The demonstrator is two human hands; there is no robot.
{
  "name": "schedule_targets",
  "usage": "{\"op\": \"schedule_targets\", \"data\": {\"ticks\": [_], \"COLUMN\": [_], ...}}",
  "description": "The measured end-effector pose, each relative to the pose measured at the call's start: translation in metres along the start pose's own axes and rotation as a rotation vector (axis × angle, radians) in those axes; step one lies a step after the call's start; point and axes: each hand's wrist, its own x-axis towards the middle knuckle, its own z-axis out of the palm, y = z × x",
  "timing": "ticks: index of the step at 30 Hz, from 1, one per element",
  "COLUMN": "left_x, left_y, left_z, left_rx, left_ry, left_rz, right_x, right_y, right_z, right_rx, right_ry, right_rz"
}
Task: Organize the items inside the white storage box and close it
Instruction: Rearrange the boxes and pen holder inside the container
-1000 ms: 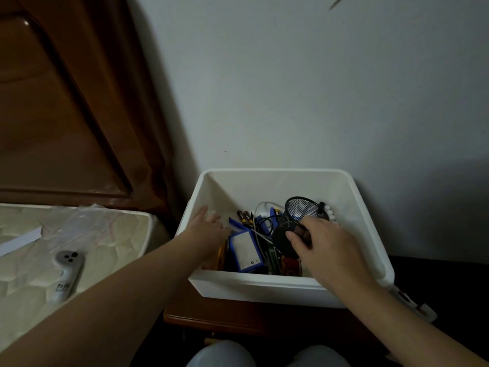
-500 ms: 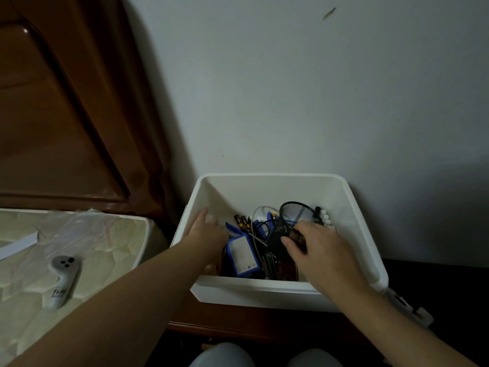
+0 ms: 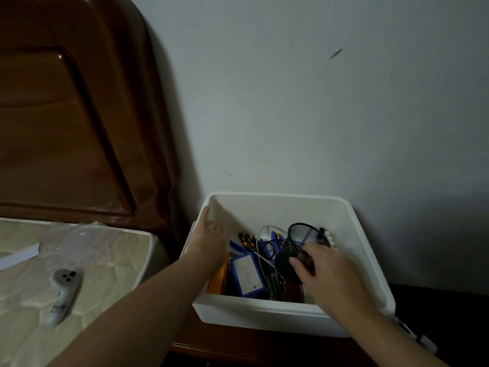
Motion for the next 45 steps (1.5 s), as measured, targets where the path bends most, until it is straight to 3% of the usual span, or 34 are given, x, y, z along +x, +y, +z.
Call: {"op": "schedule_targets", "data": {"ticks": [10, 14, 16, 21, 25, 32, 37, 40, 45], "left_x": [-0.005, -0.019, -0.029, -0.052, -0.056, -0.058, -0.056, -0.055, -0.057], "left_y": [-0.003, -0.001, 0.003, 0.001, -0.003, -0.002, -0.002, -0.002, 0.000], "left_z": [-0.008, 0.000, 0.001, 0.006, 0.010, 0.015, 0.018, 0.020, 0.018], "left_rx": [0.007, 0.013, -0.123, -0.746, -1.136, -1.150, -1.128, -1.140, -0.930], "left_ry": [-0.045, 0.030, 0.069, 0.126, 0.112, 0.143, 0.152, 0.171, 0.408], "left_rz": [0.029, 0.029, -0.069, -0.481, -0.560, -0.524, -0.493, -0.488, -0.434], "right_x": [0.000, 0.001, 0.004, 0.035, 0.071, 0.103, 0.109, 0.110, 0.106], "right_y": [0.002, 0.001, 0.000, -0.020, -0.055, -0.089, -0.093, -0.097, -0.087], "right_z": [0.000, -0.002, -0.005, -0.014, 0.003, 0.061, 0.085, 0.089, 0.061], "right_rx": [0.011, 0.030, 0.088, 0.242, 0.274, 0.083, -0.148, -0.140, 0.016], "right_ry": [-0.016, -0.035, -0.050, -0.043, -0.054, -0.106, -0.144, -0.161, 0.013], "right_rz": [-0.008, 0.001, 0.002, -0.049, -0.112, -0.115, -0.249, -0.253, -0.257]}}
